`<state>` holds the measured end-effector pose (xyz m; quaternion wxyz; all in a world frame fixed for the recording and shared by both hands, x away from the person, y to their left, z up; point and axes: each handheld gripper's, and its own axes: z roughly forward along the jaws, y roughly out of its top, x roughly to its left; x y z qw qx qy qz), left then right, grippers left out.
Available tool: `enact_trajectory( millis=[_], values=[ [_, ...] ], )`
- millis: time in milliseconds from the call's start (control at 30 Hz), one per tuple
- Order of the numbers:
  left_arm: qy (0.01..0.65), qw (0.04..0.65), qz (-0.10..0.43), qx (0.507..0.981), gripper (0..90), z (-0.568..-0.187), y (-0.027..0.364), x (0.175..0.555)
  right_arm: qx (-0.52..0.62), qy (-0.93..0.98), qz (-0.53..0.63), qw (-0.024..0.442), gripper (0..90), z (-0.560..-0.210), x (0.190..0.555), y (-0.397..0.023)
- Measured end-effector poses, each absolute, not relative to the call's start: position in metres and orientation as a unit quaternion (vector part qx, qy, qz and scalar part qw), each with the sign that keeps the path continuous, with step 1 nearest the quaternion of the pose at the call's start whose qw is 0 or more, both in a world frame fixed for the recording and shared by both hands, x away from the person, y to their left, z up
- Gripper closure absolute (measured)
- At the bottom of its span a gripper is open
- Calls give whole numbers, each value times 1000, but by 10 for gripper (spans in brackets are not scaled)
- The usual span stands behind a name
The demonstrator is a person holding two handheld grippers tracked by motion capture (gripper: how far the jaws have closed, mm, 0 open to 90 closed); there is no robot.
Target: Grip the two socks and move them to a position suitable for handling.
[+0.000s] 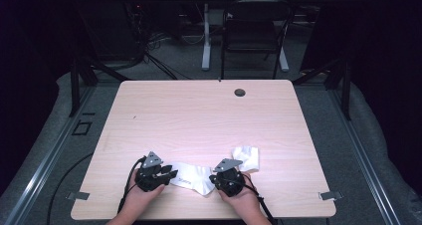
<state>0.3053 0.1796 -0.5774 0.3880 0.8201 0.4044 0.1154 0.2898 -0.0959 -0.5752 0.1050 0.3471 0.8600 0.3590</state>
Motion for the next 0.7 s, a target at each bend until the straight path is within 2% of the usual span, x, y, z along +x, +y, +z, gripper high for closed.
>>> enact_trajectory(
  millis=[700],
  values=[
    [380, 386, 88, 836, 661, -579, 161, 275, 356, 866, 332, 113, 900, -571, 281, -118]
  ],
)
